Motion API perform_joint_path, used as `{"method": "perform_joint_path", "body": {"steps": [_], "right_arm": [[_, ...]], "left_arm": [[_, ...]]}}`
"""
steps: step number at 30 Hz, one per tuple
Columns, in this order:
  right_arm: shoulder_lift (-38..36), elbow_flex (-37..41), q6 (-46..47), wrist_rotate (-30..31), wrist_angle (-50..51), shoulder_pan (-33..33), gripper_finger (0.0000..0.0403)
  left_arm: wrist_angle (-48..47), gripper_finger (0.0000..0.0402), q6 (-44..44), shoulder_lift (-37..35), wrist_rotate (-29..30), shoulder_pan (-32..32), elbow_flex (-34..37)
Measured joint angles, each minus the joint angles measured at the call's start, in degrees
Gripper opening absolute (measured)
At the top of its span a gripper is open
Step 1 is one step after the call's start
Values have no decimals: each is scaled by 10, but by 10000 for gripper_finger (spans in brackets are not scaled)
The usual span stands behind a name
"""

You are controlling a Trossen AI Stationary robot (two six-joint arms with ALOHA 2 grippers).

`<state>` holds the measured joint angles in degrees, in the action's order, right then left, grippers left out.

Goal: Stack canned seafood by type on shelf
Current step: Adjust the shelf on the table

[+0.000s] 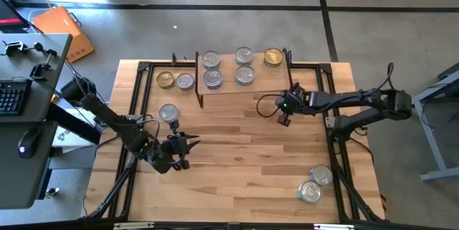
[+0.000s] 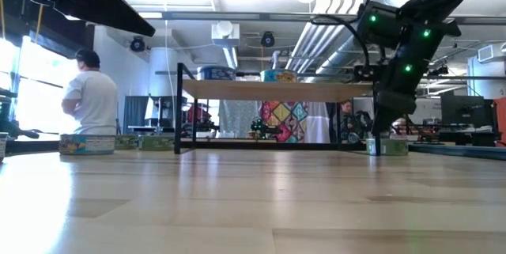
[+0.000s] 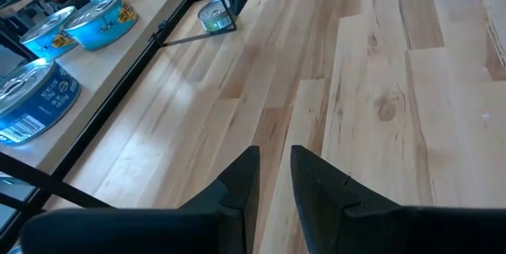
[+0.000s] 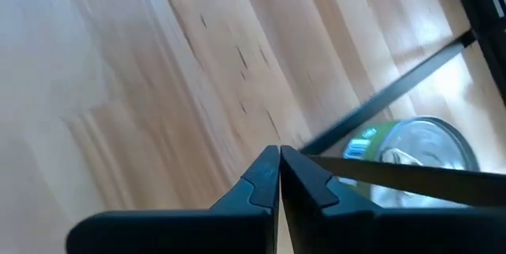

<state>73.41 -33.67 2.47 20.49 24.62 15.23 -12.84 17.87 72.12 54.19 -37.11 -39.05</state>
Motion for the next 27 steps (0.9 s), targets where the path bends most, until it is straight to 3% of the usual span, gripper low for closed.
{"method": "perform_joint_path", "body": {"steps": [9, 18, 22, 27], "right_arm": [[0, 0, 44, -11, -48, -31, 4], [0, 0, 96, -41, -60, -62, 4], [0, 0, 109, -56, -61, -83, 4], [0, 0, 112, -56, -76, -105, 4]], "left_arm": [[-83, 64, 97, 2, 20, 34, 0], [-132, 64, 162, 2, 20, 142, 16], [-84, 64, 159, 2, 1, 209, 68], [87, 64, 69, 2, -16, 285, 141]]}}
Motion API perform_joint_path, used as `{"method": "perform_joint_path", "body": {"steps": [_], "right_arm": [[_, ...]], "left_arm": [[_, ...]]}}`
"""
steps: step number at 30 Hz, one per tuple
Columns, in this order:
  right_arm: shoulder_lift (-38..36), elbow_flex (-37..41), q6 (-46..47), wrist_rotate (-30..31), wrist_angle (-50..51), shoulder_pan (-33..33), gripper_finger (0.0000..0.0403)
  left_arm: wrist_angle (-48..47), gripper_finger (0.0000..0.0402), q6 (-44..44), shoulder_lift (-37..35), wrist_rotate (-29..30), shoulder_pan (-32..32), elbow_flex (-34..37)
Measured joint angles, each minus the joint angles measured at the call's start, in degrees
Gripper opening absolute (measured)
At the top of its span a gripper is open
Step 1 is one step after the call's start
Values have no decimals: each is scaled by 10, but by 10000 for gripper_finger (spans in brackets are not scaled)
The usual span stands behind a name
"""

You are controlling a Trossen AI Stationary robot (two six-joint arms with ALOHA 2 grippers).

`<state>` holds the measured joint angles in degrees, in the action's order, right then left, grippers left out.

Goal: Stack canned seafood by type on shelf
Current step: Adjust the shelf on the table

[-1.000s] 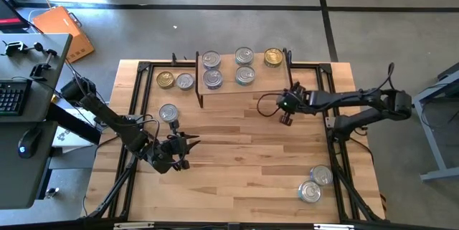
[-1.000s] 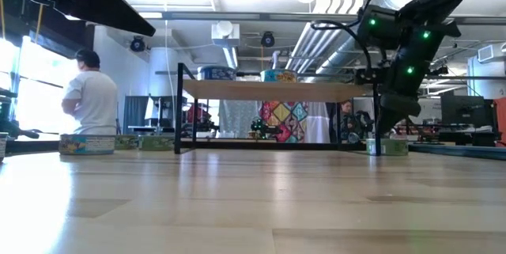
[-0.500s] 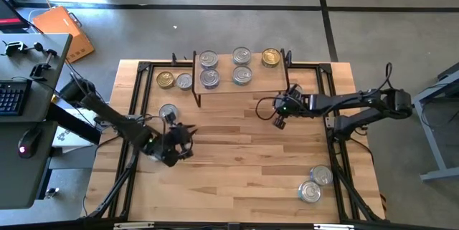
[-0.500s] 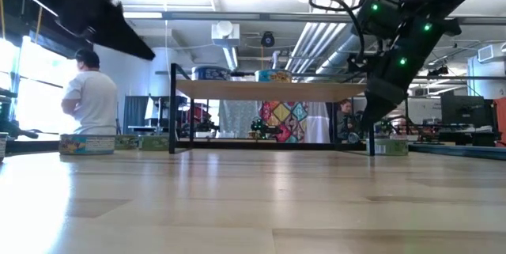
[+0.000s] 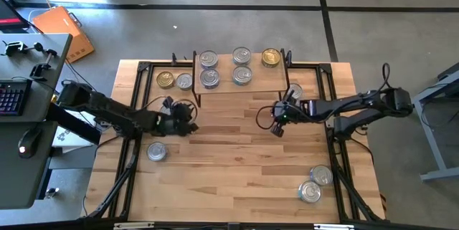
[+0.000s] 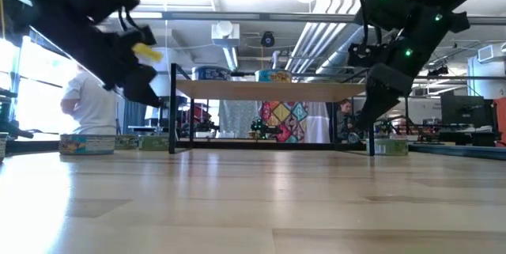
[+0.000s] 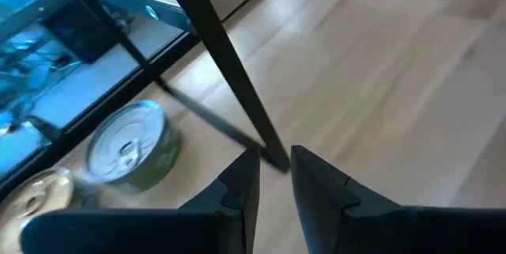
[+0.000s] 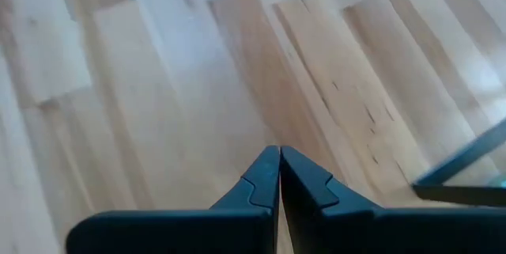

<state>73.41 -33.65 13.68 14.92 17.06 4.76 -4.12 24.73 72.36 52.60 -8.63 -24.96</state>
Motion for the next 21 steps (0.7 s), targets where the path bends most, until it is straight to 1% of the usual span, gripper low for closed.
{"method": "perform_joint_path", "body": {"steps": [5, 8, 11, 15, 21], "right_arm": [[0, 0, 31, 0, -29, -34, 4], [0, 0, 63, 0, -49, -66, 4], [0, 0, 96, 3, -73, -104, 4], [0, 0, 127, 43, -104, -158, 4], [0, 0, 162, 112, -124, -226, 4]], "left_arm": [[215, 64, -108, 0, -83, 61, 60], [295, 64, -144, 0, -117, 97, 84], [334, 64, -164, 0, -137, 129, 95], [347, 64, -175, 0, -143, 163, 100], [346, 64, -179, -1, -167, 171, 100]]}}
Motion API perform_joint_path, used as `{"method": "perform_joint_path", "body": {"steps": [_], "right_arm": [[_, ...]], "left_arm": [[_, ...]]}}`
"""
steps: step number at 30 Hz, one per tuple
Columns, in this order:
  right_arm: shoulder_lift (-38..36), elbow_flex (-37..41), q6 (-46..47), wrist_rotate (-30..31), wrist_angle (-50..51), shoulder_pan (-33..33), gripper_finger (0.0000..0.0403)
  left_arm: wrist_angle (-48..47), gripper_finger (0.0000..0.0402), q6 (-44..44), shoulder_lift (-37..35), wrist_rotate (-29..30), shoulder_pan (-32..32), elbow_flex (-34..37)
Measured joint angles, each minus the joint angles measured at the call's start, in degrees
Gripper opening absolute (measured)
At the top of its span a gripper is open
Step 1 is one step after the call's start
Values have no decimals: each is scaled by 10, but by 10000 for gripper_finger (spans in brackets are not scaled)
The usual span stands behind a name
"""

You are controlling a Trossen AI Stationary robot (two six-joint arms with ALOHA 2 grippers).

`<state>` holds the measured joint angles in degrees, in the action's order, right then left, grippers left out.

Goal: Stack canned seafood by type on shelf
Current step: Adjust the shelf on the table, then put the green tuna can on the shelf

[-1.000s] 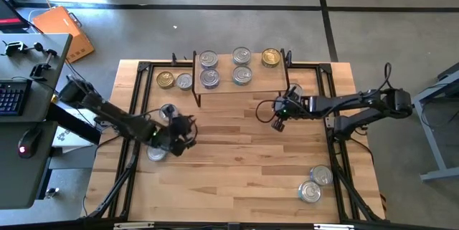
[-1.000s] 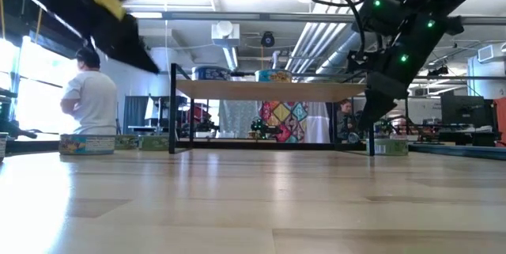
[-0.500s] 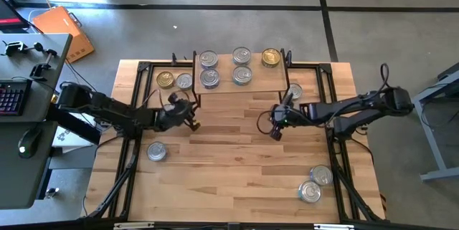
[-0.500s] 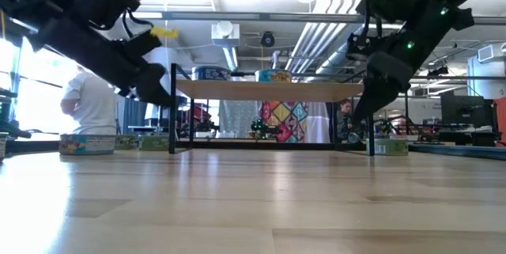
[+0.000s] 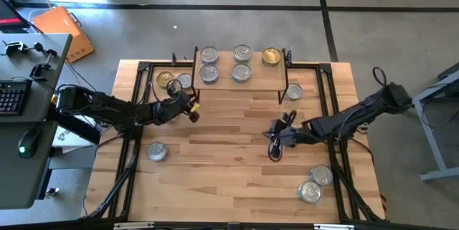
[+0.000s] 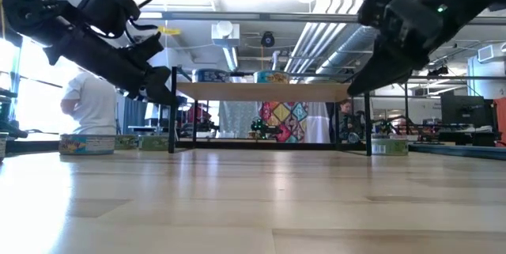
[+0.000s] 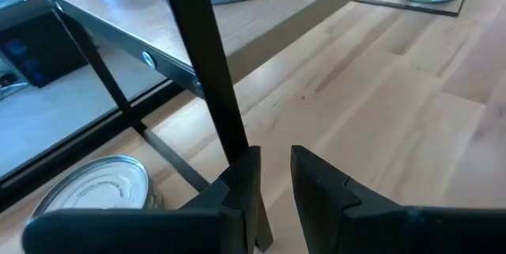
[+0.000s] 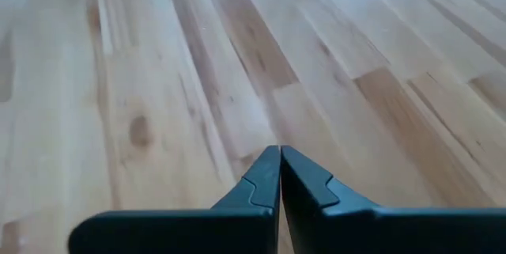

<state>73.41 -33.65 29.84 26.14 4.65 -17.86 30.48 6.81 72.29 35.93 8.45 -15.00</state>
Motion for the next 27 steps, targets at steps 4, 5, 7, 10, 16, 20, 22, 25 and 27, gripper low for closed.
{"method": "perform_joint_path", "body": {"steps": [4, 5, 7, 10, 16, 20, 22, 25, 27], "right_arm": [[0, 0, 34, 36, 0, -38, 4], [0, 0, 43, 44, 0, -47, 4], [0, 0, 57, 65, 0, -67, 4], [0, 0, 68, 97, -4, -93, 4], [0, 0, 76, 148, -25, -129, 4], [0, 0, 74, 183, -26, -135, 4], [0, 0, 74, 189, -24, -135, 4], [0, 0, 71, 189, -24, -133, 4], [0, 0, 58, 189, -24, -133, 4]], "left_arm": [[-13, 64, 14, -1, -8, -27, 0], [-22, 64, 21, -4, -9, -36, 0], [-46, 64, 37, -13, -9, -54, -5], [-124, 64, 75, -38, -9, -78, -20], [-404, 64, 156, -115, 9, -110, -110], [-623, 64, 200, -145, 49, -103, -195], [-733, 64, 232, -150, 58, -85, -239], [-850, 64, 272, -148, 38, -42, -288], [-883, 64, 274, -143, 25, -2, -300]]}}
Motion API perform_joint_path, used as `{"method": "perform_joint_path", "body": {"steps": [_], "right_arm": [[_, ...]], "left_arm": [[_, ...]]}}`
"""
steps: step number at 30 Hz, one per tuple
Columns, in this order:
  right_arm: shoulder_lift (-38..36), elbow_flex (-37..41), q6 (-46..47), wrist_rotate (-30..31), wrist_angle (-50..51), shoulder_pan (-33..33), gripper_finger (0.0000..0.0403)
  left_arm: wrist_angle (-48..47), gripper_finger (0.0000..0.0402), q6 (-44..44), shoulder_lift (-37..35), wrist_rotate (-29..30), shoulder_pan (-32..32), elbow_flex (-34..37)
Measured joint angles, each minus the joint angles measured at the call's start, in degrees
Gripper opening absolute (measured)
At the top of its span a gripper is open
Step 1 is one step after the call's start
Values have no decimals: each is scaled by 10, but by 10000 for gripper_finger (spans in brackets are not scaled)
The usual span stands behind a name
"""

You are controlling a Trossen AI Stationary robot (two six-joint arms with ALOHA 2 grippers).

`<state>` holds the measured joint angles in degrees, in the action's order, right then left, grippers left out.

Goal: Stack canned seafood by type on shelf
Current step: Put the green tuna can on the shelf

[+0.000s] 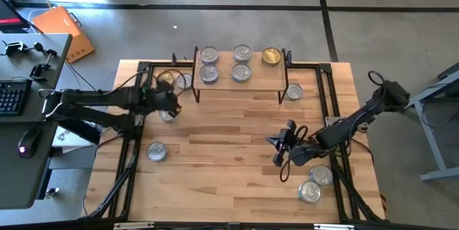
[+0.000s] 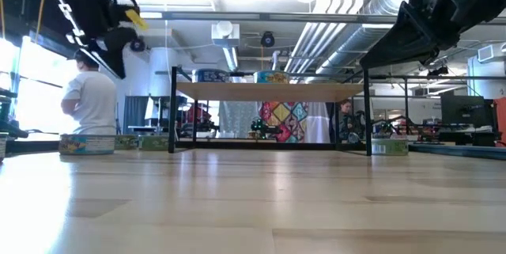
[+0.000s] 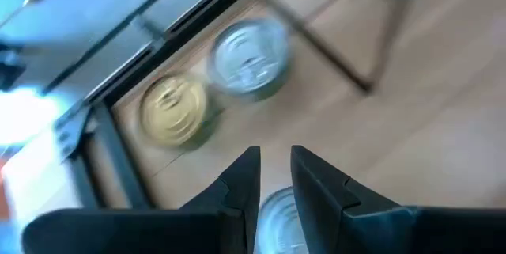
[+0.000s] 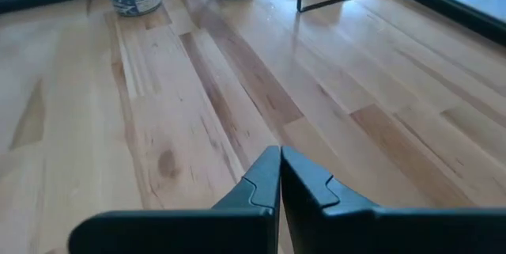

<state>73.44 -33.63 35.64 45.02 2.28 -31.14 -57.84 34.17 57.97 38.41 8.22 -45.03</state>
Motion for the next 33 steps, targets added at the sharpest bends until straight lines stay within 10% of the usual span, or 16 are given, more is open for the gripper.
{"method": "perform_joint_path", "body": {"steps": [15, 23, 33], "right_arm": [[0, 0, -16, -4, 1, -2, 4], [0, 0, -16, -6, 4, -2, 4], [0, 0, -11, -7, 5, -2, 4]], "left_arm": [[88, 153, -218, 108, -140, 330, 11], [157, 213, -375, 188, -156, 388, 11], [250, 197, -478, 282, -176, 417, 8]]}}
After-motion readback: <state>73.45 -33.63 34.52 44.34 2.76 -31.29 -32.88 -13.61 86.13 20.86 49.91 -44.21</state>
